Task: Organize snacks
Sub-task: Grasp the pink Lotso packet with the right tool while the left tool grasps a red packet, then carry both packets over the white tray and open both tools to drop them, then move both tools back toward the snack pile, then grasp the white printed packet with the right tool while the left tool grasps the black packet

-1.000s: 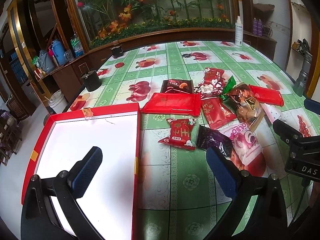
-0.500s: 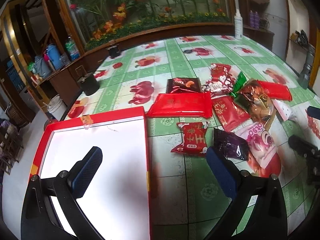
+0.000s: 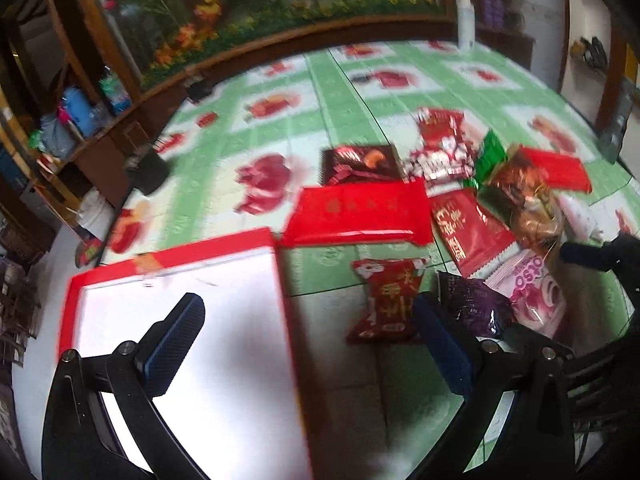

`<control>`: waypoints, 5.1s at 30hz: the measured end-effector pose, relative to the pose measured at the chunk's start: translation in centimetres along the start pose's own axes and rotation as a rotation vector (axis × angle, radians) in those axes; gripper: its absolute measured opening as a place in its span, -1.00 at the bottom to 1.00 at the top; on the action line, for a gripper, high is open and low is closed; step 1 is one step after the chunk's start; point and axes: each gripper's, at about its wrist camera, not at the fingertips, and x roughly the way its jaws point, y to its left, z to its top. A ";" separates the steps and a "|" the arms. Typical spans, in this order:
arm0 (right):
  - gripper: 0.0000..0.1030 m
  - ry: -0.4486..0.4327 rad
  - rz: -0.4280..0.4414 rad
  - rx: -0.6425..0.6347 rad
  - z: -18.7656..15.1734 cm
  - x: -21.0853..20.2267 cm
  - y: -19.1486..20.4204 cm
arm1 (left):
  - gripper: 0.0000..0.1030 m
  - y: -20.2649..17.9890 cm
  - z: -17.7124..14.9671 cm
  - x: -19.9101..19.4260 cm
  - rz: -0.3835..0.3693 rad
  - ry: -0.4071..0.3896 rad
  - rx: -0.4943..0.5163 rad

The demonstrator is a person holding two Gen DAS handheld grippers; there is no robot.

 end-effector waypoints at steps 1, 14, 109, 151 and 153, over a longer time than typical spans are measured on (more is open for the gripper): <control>0.82 0.001 -0.006 -0.004 0.0 0.1 0.0 | 1.00 -0.4 0.3 0.7 -0.023 0.021 0.002; 0.21 -0.039 -0.036 -0.048 0.0 0.1 0.2 | 0.17 -2.6 1.0 2.3 -0.096 0.062 0.037; 0.28 -0.023 -0.060 0.050 -0.6 -3.1 -10.5 | 0.61 -4.0 -1.5 -1.9 -0.014 0.003 0.032; -0.29 -0.047 -0.129 -0.039 0.5 -0.8 -8.7 | 0.01 -6.7 1.2 2.2 -0.191 0.007 -0.077; -0.30 -0.049 -0.141 -0.047 0.5 -0.8 -8.6 | -0.07 -6.8 1.1 2.1 -0.201 0.001 -0.076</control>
